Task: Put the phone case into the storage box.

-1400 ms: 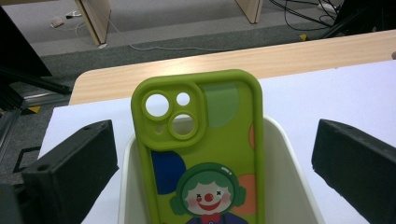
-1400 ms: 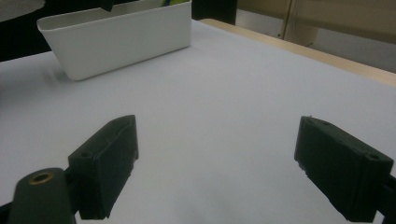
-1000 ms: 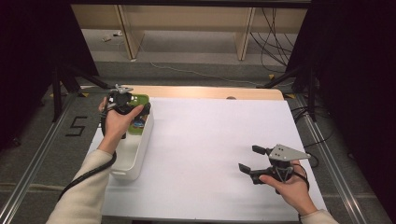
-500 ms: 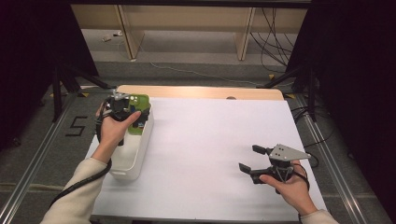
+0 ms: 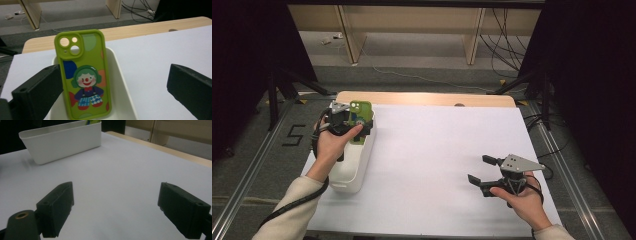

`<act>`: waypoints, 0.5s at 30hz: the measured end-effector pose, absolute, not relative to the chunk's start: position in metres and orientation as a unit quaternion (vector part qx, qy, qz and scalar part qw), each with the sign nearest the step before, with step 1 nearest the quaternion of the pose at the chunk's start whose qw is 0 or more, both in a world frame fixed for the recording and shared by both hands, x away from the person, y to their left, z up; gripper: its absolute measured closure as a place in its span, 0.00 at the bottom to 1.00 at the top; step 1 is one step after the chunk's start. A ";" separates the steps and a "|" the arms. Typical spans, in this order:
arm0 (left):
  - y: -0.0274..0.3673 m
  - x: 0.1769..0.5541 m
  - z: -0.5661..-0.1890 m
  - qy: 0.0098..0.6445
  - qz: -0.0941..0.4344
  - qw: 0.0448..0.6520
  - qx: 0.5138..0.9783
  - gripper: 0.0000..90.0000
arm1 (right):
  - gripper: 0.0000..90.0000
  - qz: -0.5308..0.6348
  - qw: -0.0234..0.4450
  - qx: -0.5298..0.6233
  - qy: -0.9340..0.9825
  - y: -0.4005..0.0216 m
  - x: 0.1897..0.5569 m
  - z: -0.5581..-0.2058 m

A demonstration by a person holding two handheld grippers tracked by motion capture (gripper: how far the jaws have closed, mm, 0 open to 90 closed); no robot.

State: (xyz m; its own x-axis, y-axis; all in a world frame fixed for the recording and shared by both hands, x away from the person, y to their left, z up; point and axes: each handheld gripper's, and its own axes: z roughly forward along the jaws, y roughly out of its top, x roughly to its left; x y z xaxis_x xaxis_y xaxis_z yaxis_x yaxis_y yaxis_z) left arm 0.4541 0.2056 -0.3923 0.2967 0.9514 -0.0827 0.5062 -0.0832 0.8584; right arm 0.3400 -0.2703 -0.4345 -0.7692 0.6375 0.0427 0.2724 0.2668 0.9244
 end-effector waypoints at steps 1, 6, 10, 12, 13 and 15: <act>0.205 0.453 -0.392 0.528 0.264 0.421 0.688 0.00 | 0.16 0.530 0.172 0.293 0.777 -0.270 0.340 -0.434; 0.202 0.446 -0.391 0.520 0.259 0.429 0.692 0.00 | 0.16 0.530 0.173 0.293 0.777 -0.270 0.340 -0.434; 0.198 0.439 -0.390 0.507 0.259 0.433 0.699 0.00 | 0.16 0.530 0.173 0.293 0.777 -0.270 0.340 -0.434; 0.196 0.436 -0.389 0.502 0.260 0.436 0.700 0.00 | 0.16 0.530 0.173 0.293 0.777 -0.270 0.340 -0.434; 0.195 0.434 -0.389 0.500 0.259 0.439 0.701 0.00 | 0.16 0.530 0.173 0.293 0.777 -0.270 0.340 -0.434; 0.192 0.431 -0.388 0.494 0.255 0.444 0.702 0.00 | 0.16 0.530 0.173 0.292 0.777 -0.270 0.340 -0.434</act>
